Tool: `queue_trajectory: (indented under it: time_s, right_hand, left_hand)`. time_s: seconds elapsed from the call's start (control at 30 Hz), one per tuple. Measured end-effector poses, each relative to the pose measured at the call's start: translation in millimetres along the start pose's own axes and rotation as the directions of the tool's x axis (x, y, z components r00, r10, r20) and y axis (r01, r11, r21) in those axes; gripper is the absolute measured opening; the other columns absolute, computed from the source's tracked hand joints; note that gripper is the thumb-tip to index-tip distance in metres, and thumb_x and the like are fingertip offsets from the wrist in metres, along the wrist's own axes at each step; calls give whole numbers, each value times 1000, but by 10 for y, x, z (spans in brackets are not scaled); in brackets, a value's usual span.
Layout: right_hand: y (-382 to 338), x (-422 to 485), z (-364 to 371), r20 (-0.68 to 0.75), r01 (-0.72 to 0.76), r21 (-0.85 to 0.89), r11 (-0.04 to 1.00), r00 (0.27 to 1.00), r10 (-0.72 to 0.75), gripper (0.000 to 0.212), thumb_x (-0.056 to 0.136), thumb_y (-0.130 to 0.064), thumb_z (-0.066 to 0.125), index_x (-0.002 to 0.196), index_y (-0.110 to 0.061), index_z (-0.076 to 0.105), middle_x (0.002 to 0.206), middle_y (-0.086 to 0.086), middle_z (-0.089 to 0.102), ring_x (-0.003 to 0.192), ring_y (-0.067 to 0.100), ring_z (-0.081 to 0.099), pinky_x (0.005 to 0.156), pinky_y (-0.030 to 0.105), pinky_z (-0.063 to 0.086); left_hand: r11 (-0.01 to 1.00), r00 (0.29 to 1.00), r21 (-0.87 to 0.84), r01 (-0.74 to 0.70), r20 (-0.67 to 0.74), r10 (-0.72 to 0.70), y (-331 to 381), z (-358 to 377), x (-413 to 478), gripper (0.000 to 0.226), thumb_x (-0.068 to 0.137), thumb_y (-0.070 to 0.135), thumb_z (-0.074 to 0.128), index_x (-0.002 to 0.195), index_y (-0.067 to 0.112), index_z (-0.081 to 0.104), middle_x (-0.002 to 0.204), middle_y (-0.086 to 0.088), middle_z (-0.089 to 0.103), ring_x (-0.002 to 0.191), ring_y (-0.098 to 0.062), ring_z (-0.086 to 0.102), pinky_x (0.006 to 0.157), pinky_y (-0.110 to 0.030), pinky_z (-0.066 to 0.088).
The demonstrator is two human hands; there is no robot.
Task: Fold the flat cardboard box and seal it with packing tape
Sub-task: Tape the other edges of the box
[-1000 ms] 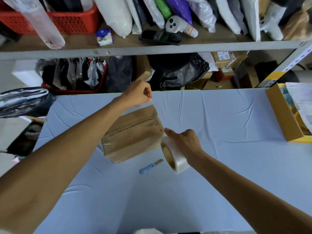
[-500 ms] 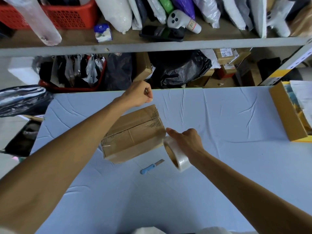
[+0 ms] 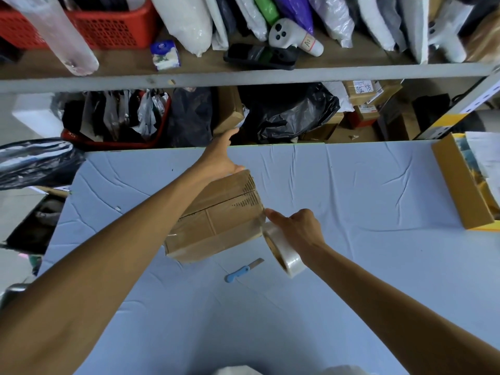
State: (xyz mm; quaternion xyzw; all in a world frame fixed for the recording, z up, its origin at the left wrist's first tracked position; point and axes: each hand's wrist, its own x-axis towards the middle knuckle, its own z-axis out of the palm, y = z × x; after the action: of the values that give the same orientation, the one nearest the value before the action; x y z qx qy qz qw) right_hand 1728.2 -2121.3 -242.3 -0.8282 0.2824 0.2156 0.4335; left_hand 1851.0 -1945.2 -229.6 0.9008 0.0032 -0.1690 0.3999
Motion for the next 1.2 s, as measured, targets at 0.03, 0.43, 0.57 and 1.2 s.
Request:
queue_trajectory:
  time_s: [0.03, 0.43, 0.57, 1.2]
  right_hand:
    - [2, -1, -1, 0, -1, 1, 1000, 1000, 1, 59, 76, -58, 67, 59, -15, 30, 56, 0, 31, 50, 16, 31, 49, 29, 27]
    - [68, 4, 5, -1, -9, 34, 999, 1000, 9, 58, 73, -60, 69, 66, -11, 38, 62, 3, 38, 54, 18, 37, 51, 29, 30]
    - [74, -23, -11, 3, -9, 41, 999, 1000, 8, 57, 74, -59, 68, 67, -11, 39, 62, 2, 38, 55, 18, 38, 51, 29, 31]
    - [93, -33, 16, -3, 7, 75, 997, 1000, -7, 52, 75, -59, 68, 76, -11, 47, 70, 3, 47, 64, 20, 48, 59, 33, 39]
  left_hand:
    - [999, 999, 50, -14, -34, 16, -9, -9, -8, 86, 75, 10, 79, 143, 27, 29, 146, -9, 34, 128, -26, 43, 92, -33, 48]
    - [985, 988, 79, -153, -12, 155, 42, 100, -221, 12, 86, 25, 67, 91, 14, 70, 89, 4, 68, 85, -8, 62, 72, -20, 47]
    - [984, 992, 127, -125, 41, 121, 89, 146, -159, 16, 82, 29, 71, 86, 14, 69, 89, 2, 67, 82, -9, 60, 71, -24, 45]
    - [975, 976, 131, 178, 102, -192, 167, 280, 32, 39, 80, 14, 67, 117, 18, 54, 110, -6, 57, 95, -24, 58, 69, -30, 42]
